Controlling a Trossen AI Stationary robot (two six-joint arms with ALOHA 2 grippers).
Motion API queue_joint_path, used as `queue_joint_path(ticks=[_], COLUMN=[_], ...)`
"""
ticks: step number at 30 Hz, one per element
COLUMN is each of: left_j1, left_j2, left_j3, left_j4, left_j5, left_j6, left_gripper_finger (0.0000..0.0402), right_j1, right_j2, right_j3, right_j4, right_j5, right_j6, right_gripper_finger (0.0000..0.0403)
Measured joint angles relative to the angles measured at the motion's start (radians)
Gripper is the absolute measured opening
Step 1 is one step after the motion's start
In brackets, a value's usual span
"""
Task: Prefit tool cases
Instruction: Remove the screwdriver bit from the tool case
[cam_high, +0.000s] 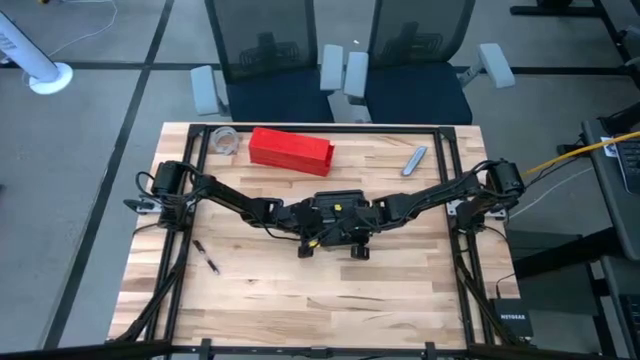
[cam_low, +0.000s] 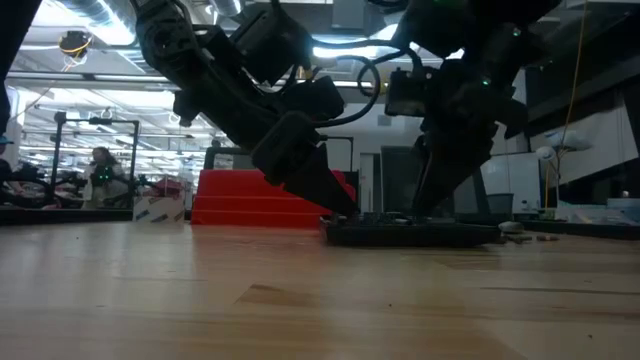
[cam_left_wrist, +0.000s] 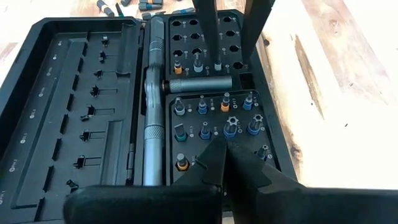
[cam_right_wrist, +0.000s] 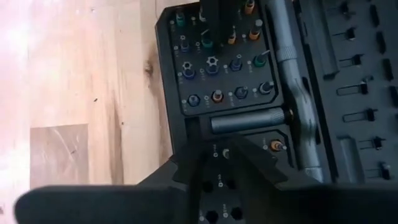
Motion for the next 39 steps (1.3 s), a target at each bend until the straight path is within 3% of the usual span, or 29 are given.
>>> queue_joint_path(ticks=[20,34,39], left_j1=[-0.001,-0.001,-0.001], left_j2=[0.0,0.0,0.0], left_j3=[0.001,0.0,0.0], left_j4=[0.002,-0.001,-0.001], left_j5=[0.0,-0.001,-0.001], left_j6=[-0.001,0.0,0.0], left_gripper_finger=[0.0,0.0,0.0], right_j1=[0.0,0.0,0.0], right_j2=[0.034,0.038,0.038], right_j3=[0.0,-0.004,-0.003], right_j4=[-0.068,0.011,-0.004], right_j5=[0.044,0.037,0.033], right_j6=[-0.007,0.009,0.04], right_gripper_finger=[0.0081,0.0079,0.0018])
